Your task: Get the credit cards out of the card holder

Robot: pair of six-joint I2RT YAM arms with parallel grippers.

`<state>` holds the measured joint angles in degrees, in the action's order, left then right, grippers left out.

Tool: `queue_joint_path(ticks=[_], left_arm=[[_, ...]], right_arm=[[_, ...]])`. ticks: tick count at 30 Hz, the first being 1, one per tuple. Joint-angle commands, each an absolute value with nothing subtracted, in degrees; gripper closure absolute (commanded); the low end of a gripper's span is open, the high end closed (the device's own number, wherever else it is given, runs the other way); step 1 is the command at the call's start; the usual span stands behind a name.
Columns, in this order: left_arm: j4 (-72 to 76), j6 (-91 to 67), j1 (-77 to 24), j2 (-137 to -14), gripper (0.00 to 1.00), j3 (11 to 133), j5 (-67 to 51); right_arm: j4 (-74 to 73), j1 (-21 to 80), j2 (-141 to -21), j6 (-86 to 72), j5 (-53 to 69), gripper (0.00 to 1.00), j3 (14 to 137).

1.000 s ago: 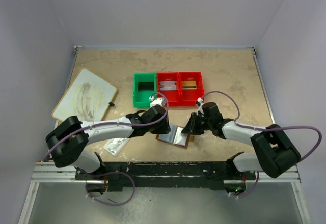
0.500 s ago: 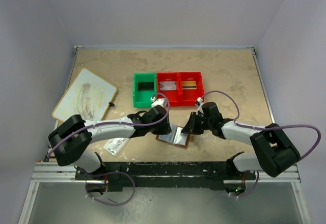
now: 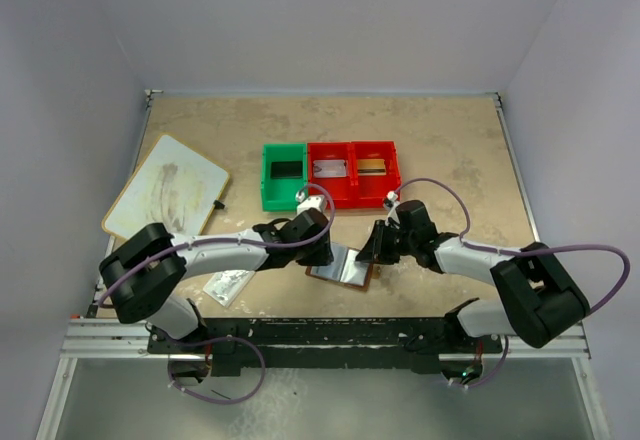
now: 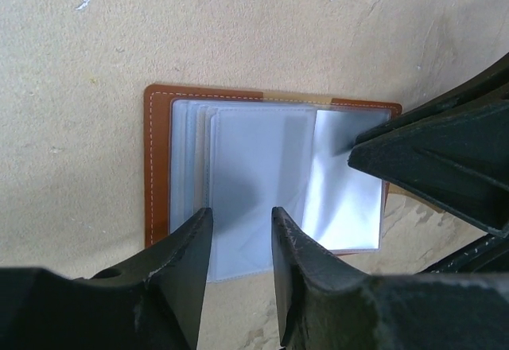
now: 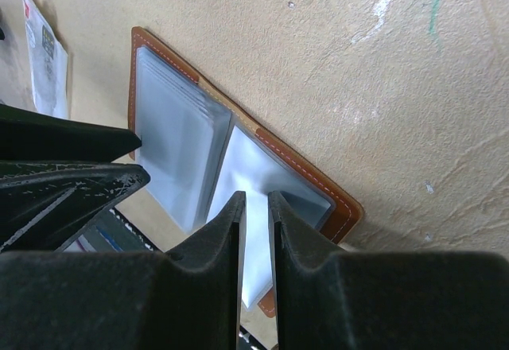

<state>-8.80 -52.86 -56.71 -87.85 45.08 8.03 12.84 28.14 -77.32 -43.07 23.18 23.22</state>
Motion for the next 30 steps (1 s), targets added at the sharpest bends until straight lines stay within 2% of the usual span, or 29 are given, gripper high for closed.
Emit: queue_joint_path(ticks=[1,11,22,25,30], left_arm=[[-6.15,-52.56,-56.96,-88.60,0.67,46.21,6.00],[-0.91,-53.44,-56.96,-92.18,0.65,46.27,-0.25],[1.39,-53.95,-57.02,-92.27,0.65,46.29,-1.23],[3.80,-54.37,-57.04,-93.08,0.65,47.07,-3.66],[5.89,-54.86,-57.13,-94.15,0.65,48.07,-4.99]], right_arm=[[11.78,28.30,-78.48,-41.43,20.77,0.79,22.87],[12.04,28.35,-78.60,-41.30,21.24,0.78,23.25],[16.65,28.33,-73.35,-45.61,25.41,0.64,22.58],[17.68,28.32,-74.89,-46.18,25.61,0.58,22.51],[17.62,28.72,-79.34,-46.67,24.52,0.57,22.07]])
